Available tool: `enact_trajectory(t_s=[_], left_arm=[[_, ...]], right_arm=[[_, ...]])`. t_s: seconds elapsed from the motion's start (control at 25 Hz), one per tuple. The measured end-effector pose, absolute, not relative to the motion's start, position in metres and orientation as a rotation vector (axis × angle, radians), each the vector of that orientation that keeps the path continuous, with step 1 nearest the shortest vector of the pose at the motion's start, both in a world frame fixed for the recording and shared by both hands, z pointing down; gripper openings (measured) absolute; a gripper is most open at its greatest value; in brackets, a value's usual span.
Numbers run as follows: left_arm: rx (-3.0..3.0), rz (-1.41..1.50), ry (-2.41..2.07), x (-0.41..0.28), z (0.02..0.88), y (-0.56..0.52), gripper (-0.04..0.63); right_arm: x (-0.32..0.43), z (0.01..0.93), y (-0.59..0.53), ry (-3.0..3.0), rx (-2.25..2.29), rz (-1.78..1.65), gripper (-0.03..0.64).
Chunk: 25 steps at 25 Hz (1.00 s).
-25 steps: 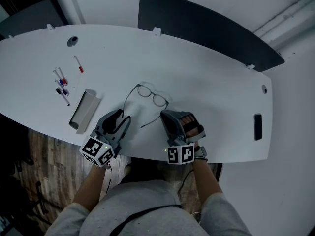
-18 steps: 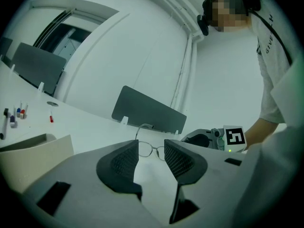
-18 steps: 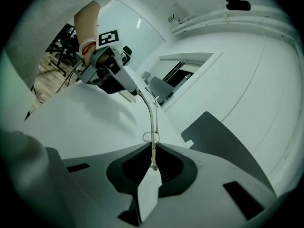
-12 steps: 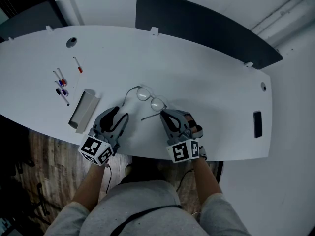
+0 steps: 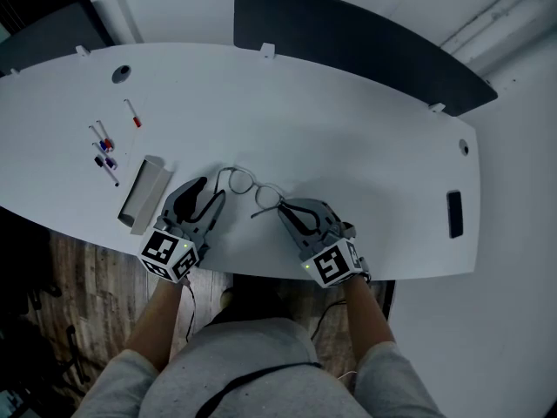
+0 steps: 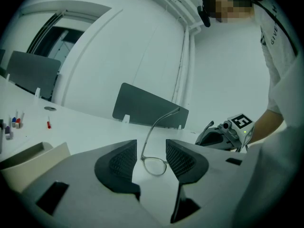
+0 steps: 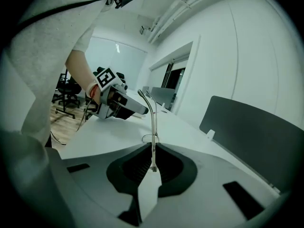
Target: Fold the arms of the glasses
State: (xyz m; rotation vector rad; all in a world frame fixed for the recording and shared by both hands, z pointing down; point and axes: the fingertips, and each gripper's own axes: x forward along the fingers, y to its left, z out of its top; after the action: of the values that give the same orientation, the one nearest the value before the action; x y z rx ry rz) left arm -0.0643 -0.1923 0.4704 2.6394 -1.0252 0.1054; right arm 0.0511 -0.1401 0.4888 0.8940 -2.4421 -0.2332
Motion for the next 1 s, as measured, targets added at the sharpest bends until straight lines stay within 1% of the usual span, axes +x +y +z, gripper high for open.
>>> enact_trajectory(t_s=[0.64,0.68,0.92,1.0], left_arm=[[2.748,0.123,-0.901,-0.043,0.462,-0.204,0.195],[2.752,0.124,-0.893,-0.042,0.463,-0.203,0.189],[2.73,0.102,-0.903,-0.042,0.461,-0.202,0.07],[2.726,0.1,-0.906,-0.044,0.46,-0.202,0.06]], right_arm=[[0.053,0.498,-0.142,-2.532,0.705,-0.071,0.037],[0.054,0.499,-0.144,-2.536,0.708,-0.057,0.037],[0.061,0.498,-0.154,-2.539,0.772,0.037,0.037],[0.063,0.496,-0.16,-2.544,0.818,0.04,0.037]])
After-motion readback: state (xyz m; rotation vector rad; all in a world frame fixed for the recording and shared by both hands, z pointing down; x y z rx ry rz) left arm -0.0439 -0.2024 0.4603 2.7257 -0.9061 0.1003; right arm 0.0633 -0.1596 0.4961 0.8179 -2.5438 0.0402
